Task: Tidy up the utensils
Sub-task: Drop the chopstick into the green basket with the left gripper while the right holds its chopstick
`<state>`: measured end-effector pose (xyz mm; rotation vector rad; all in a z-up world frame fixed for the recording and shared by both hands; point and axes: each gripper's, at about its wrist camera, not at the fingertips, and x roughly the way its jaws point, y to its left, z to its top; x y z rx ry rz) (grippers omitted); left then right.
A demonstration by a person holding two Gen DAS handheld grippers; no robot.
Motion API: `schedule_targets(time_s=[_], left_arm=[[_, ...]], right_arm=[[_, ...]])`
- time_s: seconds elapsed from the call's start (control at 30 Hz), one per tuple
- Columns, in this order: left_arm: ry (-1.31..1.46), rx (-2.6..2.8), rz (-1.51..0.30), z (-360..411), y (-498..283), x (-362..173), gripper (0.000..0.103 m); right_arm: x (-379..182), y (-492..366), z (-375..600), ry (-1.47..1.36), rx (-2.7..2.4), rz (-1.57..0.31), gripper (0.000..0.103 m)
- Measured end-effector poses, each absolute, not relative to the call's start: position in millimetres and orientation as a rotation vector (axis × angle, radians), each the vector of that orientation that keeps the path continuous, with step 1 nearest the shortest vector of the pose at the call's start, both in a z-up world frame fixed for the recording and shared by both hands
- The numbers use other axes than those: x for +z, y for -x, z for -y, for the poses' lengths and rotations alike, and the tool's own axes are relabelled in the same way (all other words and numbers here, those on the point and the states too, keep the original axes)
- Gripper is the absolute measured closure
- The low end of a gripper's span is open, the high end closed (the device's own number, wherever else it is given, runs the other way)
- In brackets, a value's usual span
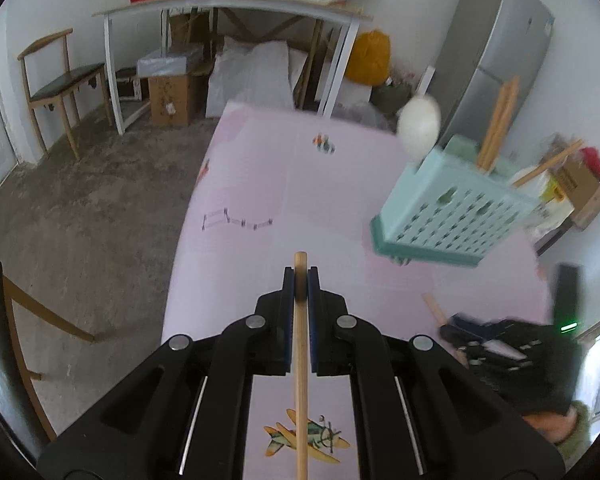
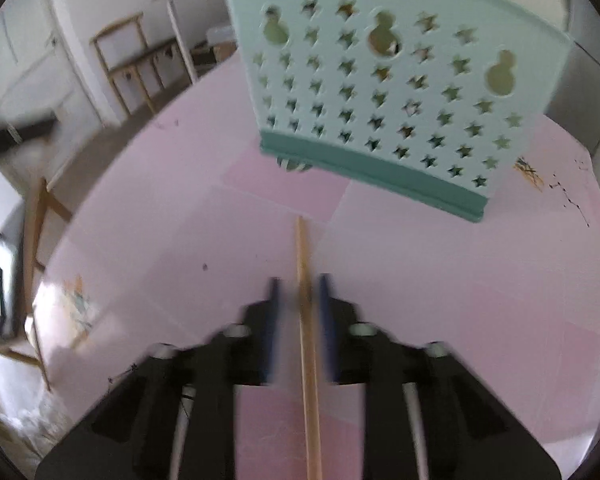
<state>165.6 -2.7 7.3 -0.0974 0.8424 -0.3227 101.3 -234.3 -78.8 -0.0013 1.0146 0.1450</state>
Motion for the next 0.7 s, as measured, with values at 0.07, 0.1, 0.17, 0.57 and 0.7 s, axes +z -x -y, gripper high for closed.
schedule_targets(time_s=[0.07,0.1,0.17,0.57,0.7], left_arm=[[0.108,-0.34,-0.793,-1,-158,27,0.098],[0.112,-0.348,-0.776,-2,-156,33,0.098],[0.129,-0.375,-0.727,-4,-150,54,0.098],[0.245,-0.611,-0.421,23,-145,170,0.098],[0.265,-0.665,-0.345,49,-155,202,0.098]], right_arm=[[-79,-102,235,-0.016,0.156,-1.02,0.096],[-79,-102,236,-0.022,0.158,-1.019,0.096],[-76,-99,240,-0.061,0.17,-1.011,0.096],[-8,-51,291,-0.258,0.134,-0.815,0.096],[3,-44,301,-0.294,0.133,-0.776,0.096]])
